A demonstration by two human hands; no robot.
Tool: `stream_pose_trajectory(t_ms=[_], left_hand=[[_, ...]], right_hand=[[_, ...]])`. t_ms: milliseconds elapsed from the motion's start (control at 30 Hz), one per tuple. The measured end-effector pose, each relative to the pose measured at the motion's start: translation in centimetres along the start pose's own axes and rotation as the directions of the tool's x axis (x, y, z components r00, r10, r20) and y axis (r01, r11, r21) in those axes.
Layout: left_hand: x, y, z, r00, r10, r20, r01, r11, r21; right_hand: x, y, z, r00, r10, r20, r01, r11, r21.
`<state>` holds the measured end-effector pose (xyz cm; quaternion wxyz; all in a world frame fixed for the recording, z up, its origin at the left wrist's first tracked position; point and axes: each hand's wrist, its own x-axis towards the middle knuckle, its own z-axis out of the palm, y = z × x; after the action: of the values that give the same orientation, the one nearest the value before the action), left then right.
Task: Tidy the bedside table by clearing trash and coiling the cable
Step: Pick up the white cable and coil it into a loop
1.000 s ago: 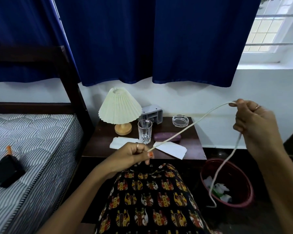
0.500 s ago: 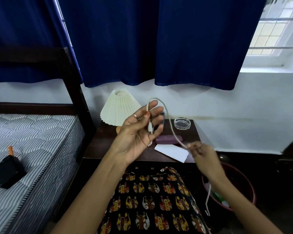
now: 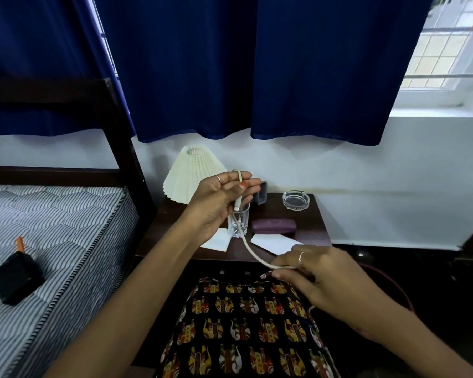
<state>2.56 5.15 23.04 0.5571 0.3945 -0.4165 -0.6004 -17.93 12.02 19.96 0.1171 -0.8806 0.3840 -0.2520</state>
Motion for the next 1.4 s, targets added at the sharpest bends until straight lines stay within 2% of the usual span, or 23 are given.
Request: stream_pose_trajectory(t_ms=[100, 167, 267, 367, 467, 567, 600, 633, 667, 767, 800, 900, 1067, 1200, 1300, 1400], left_hand=[[-0.5, -0.5, 0.1, 0.997, 0.032, 0.069, -0.042, 0.987, 0.154], [-0.9, -0.8, 0.4, 0.99, 0.041, 0.133, -0.071, 0.97, 0.231], [-1.4, -1.1, 0.8, 0.978, 0.022, 0.205, -0.094, 0.934, 0.346], [-1.8, -1.0, 1.1, 0.964, 0.014, 0.266, -0.15, 0.855, 0.496], [-2.1, -0.9, 1.1, 0.935, 0.089, 0.342, -0.31, 0.669, 0.675], [-2.5, -0.6, 0.7, 0.882, 0.205, 0.424, -0.471, 0.371, 0.8], [-2.6, -0.6, 0.6, 0.869, 0.222, 0.442, -0.493, 0.321, 0.809], [-2.7, -0.7, 0.6, 0.866, 0.219, 0.449, -0.499, 0.321, 0.805], [-2.9, -0.8, 0.7, 0.875, 0.193, 0.445, -0.485, 0.379, 0.788], [-3.7, -1.2, 1.4, 0.91, 0.051, 0.411, -0.316, 0.727, 0.609], [-3.9, -1.3, 1.6, 0.913, 0.026, 0.406, -0.255, 0.815, 0.521], [-4.5, -1.7, 2.6, 0.922, 0.017, 0.388, -0.133, 0.952, 0.275], [-4.8, -1.6, 3.9, 0.944, 0.023, 0.33, -0.02, 1.0, -0.01], [-4.5, -1.2, 4.6, 0.952, 0.036, 0.305, 0.013, 0.988, -0.156], [-4.1, -1.1, 5.1, 0.962, 0.059, 0.266, 0.001, 0.976, -0.22], [-3.8, -1.1, 5.3, 0.97, 0.076, 0.229, -0.005, 0.956, -0.294]], right_hand=[[1.0, -0.2, -2.2, 0.997, -0.067, -0.036, 0.066, 0.998, -0.02], [2.0, -0.2, -3.7, 0.99, -0.091, -0.11, 0.091, 0.996, -0.006], [3.3, 0.1, -5.7, 0.977, -0.078, -0.2, 0.074, 0.997, -0.027], [4.2, 1.0, -6.7, 0.968, -0.06, -0.244, 0.044, 0.997, -0.07], [4.8, 1.8, -7.0, 0.963, -0.027, -0.27, 0.006, 0.997, -0.078], [4.9, 2.3, -6.9, 0.959, -0.007, -0.282, -0.014, 0.997, -0.07], [5.0, 2.5, -6.9, 0.958, -0.004, -0.287, -0.017, 0.998, -0.069], [5.0, 2.7, -6.9, 0.956, 0.001, -0.295, -0.021, 0.998, -0.063], [5.1, 2.8, -6.9, 0.952, 0.011, -0.307, -0.029, 0.998, -0.053], [5.4, 3.1, -6.7, 0.935, 0.064, -0.35, -0.061, 0.998, 0.02], [5.5, 3.1, -6.6, 0.928, 0.086, -0.363, -0.072, 0.996, 0.051], [5.8, 3.4, -5.9, 0.908, 0.178, -0.378, -0.132, 0.981, 0.144], [5.5, 3.6, -3.7, 0.853, 0.325, -0.409, -0.214, 0.932, 0.294], [4.7, 3.7, -1.5, 0.835, 0.351, -0.425, -0.213, 0.917, 0.337], [4.0, 3.4, 0.2, 0.87, 0.367, -0.33, -0.168, 0.849, 0.501], [3.0, 2.6, 1.6, 0.904, 0.373, -0.208, -0.146, 0.726, 0.672]])
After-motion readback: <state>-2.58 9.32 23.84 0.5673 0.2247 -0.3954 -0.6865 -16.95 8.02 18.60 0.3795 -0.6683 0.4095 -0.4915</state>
